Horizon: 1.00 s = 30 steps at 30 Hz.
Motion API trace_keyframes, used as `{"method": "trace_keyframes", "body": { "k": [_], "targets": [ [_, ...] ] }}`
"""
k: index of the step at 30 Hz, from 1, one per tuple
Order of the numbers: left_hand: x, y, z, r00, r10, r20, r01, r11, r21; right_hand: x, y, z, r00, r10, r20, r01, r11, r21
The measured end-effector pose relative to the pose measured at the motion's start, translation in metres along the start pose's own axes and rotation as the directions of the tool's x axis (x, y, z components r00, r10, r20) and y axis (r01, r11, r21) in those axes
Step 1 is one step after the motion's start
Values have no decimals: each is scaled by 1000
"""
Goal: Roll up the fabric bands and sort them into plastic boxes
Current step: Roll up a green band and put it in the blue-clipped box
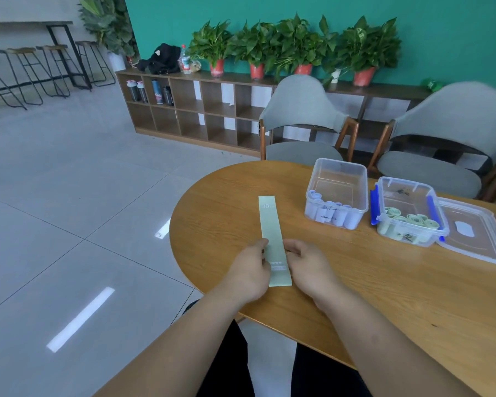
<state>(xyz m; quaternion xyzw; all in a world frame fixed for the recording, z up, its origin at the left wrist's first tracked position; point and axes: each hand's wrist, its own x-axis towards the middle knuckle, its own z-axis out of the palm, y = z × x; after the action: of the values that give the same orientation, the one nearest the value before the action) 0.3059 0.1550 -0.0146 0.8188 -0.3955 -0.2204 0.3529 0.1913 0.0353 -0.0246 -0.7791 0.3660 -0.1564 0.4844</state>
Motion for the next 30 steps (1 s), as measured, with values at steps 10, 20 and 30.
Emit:
{"method": "trace_keyframes", "body": {
  "k": [10,20,30],
  "targets": [
    [-36,-40,10,921,373,-110,-342,912,227,-53,29,-3,954,-297,-38,283,936,-207],
    [-37,-43,18,878,390,-277,-307,904,298,-47,34,-1,924,-373,-82,358,921,-154],
    [-35,-44,23,867,412,-280,-294,877,379,-39,36,-8,809,-585,56,526,679,-512]
  ]
}}
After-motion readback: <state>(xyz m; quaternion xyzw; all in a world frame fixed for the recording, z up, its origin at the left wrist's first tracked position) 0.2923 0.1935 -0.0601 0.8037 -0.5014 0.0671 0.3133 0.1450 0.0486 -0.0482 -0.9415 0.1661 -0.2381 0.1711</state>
